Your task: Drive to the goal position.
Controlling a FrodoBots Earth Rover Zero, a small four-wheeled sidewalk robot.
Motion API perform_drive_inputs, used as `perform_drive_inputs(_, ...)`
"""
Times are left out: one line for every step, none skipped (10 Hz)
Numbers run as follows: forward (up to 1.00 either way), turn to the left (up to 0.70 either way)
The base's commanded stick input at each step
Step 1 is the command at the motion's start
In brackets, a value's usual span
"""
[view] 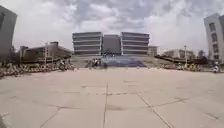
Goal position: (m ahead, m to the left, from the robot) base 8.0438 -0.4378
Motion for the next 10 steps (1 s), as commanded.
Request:
perform_drive_inputs(0.7, 0.0)
perform_drive_inputs(0.7, 0.0)
perform_drive_inputs(0.7, 0.0)
perform_drive_inputs(0.7, 0.0)
perform_drive_inputs(0.7, 0.0)
perform_drive_inputs(0.7, 0.0)
perform_drive_inputs(0.7, 0.0)
perform_drive_inputs(0.7, 0.0)
perform_drive_inputs(0.7, 0.0)
perform_drive_inputs(0.7, 0.0)
